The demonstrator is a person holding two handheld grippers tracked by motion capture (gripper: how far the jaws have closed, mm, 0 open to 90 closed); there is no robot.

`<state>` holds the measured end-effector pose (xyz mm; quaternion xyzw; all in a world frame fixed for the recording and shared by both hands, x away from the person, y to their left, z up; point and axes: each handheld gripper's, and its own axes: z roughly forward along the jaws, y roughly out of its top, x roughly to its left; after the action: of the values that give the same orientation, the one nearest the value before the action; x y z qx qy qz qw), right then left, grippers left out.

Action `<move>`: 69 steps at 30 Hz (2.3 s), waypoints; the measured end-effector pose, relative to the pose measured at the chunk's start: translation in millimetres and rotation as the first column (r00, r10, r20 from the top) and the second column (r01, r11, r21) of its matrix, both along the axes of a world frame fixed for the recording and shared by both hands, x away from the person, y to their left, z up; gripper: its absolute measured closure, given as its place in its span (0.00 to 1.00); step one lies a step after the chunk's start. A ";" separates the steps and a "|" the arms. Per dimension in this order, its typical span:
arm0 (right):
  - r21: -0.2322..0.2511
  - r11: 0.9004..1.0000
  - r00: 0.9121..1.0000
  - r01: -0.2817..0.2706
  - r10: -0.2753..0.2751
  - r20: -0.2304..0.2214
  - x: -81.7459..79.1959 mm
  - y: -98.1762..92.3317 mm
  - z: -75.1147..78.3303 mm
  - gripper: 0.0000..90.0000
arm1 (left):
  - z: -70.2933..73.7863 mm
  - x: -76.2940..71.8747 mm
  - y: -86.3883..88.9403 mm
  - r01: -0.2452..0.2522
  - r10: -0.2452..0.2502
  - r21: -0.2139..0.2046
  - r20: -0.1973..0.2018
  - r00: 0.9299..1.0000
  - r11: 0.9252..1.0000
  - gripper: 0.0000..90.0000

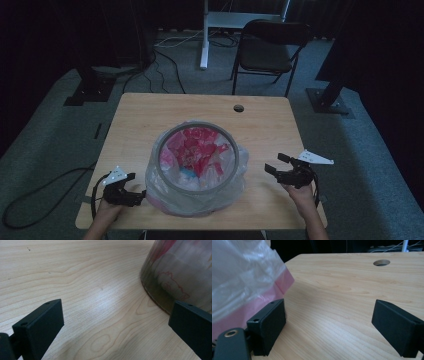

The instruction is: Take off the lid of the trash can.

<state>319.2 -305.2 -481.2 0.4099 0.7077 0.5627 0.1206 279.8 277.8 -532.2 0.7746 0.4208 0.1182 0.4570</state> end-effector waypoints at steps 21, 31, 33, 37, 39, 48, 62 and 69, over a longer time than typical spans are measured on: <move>0.027 0.999 0.990 -0.043 0.039 0.138 9.8 1.7 81.5 0.13 | -5.0 0.3 2.1 0.011 -0.011 -0.011 -0.027 1.000 1.000 0.00; 0.017 0.992 0.978 -0.123 0.118 0.175 14.4 17.3 114.2 0.13 | -4.8 0.3 1.7 0.017 -0.017 -0.013 -0.025 1.000 1.000 0.00; 0.011 0.990 0.974 -0.142 0.138 0.180 15.7 22.7 120.9 0.13 | -4.6 0.1 1.6 0.017 -0.018 -0.015 -0.026 1.000 1.000 0.00; -0.002 0.983 0.965 -0.182 0.179 0.191 19.1 34.1 132.6 0.13 | -5.1 -0.1 1.6 0.021 -0.021 -0.011 -0.027 0.999 1.000 0.00; -0.009 0.981 0.962 -0.195 0.193 0.193 20.8 40.0 137.1 0.13 | -5.5 -0.3 1.5 0.023 -0.023 -0.017 -0.030 0.999 1.000 0.00; -0.016 0.967 0.948 -0.252 0.251 0.196 28.8 61.7 151.1 0.13 | -5.4 -0.4 0.7 0.029 -0.030 -0.015 -0.032 0.999 0.999 0.00; -0.098 0.933 0.926 -0.346 0.357 0.127 48.0 112.5 155.7 0.19 | -5.3 -0.4 -1.1 0.045 -0.045 -0.013 -0.036 0.998 0.999 0.00; -0.113 0.911 0.910 -0.397 0.407 0.078 55.1 139.3 154.4 0.25 | -5.1 -0.4 -0.3 0.045 -0.046 -0.014 -0.036 0.998 0.999 0.00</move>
<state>374.2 -165.9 -326.8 0.2206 0.7958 0.5610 0.0569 279.4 277.5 -537.3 0.7830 0.4120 0.0910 0.4570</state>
